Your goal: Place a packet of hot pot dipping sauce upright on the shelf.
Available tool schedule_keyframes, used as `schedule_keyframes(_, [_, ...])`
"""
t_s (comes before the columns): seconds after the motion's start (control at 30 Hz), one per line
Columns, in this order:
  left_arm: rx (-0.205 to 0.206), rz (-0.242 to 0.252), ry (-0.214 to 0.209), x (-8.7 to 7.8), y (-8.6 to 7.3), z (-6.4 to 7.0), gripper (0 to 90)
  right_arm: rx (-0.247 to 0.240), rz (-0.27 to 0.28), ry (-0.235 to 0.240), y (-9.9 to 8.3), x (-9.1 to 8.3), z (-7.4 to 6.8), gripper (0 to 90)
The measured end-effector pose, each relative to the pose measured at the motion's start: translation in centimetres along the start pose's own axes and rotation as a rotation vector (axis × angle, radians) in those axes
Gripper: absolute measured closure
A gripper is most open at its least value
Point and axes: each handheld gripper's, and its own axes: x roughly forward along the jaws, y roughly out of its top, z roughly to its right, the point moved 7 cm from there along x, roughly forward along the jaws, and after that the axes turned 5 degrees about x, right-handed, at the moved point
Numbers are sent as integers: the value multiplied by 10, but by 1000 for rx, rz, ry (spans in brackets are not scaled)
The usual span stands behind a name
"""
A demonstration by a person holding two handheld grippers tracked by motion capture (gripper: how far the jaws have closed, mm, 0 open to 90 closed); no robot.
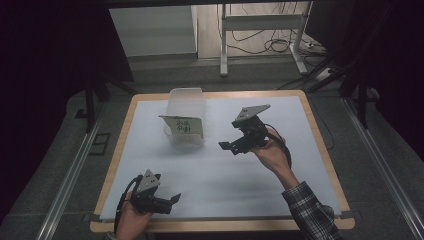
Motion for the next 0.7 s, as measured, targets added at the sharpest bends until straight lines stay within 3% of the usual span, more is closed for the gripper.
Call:
schedule_keyframes(0.4, [6, 8, 3, 0, -1, 0, 12, 35, 10, 11, -16, -10, 1, 0])
schedule_keyframes(0.7, [11, 2, 4, 0, -2, 1, 12, 54, 9, 9, -29, -18, 0, 0])
